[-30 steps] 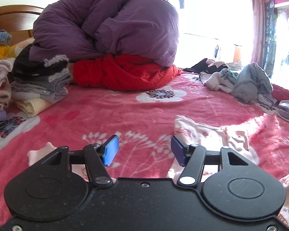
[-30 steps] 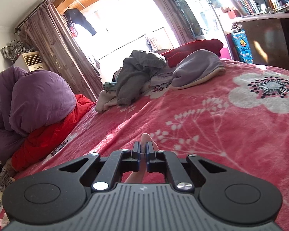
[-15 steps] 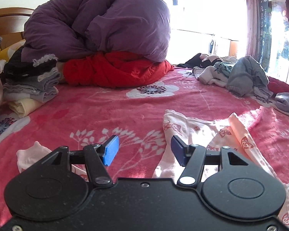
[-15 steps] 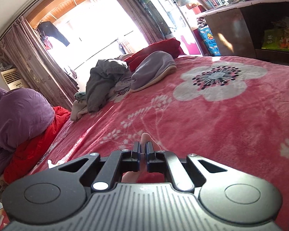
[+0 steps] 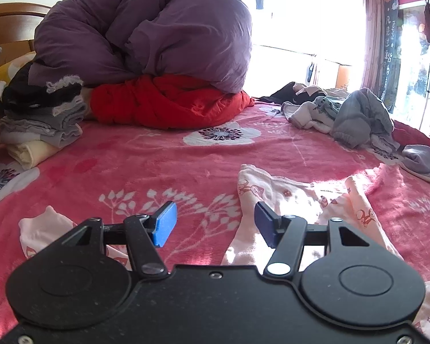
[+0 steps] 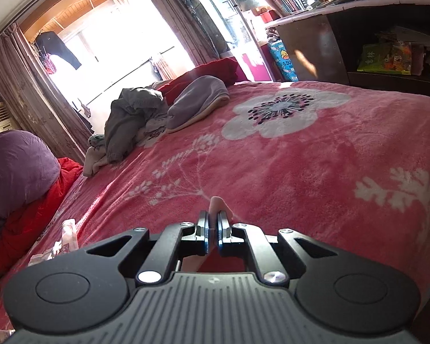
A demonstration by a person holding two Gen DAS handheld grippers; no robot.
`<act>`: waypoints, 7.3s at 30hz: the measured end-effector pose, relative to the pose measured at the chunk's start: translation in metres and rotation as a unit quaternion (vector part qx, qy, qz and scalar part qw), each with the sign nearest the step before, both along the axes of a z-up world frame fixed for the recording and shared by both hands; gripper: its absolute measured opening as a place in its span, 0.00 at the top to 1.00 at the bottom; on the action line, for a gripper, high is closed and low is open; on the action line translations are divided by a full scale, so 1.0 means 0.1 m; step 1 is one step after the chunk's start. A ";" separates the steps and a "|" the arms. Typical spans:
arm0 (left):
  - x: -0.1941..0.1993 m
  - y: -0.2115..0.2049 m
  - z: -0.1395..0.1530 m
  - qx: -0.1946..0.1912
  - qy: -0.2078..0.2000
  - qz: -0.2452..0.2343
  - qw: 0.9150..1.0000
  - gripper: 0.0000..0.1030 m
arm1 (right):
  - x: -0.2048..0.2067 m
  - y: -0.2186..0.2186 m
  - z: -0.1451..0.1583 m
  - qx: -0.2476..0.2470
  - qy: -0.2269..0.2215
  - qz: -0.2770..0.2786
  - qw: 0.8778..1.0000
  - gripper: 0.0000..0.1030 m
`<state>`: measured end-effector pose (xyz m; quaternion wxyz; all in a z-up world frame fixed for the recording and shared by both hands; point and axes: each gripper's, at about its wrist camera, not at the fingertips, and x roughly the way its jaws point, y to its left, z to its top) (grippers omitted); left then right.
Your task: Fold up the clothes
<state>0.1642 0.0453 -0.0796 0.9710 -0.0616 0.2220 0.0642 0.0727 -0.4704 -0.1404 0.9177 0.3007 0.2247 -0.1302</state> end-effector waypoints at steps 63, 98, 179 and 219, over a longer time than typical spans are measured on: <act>-1.45 -0.55 -0.69 0.358 0.022 -0.369 0.857 0.43 | -0.61 3.20 0.02 -0.558 -0.023 0.521 0.645 0.63; -1.20 -0.49 -0.63 0.197 0.122 -0.366 0.901 0.57 | -0.40 3.10 -0.03 -0.398 -0.016 0.530 0.749 0.73; 2.22 0.80 -0.73 -0.303 0.120 -0.145 0.934 0.95 | 3.39 1.45 -0.43 0.233 -0.025 0.345 0.909 0.47; 2.20 0.83 -0.76 -0.237 0.118 -0.122 0.957 0.98 | 3.33 1.31 -0.35 0.140 0.008 0.315 0.939 0.73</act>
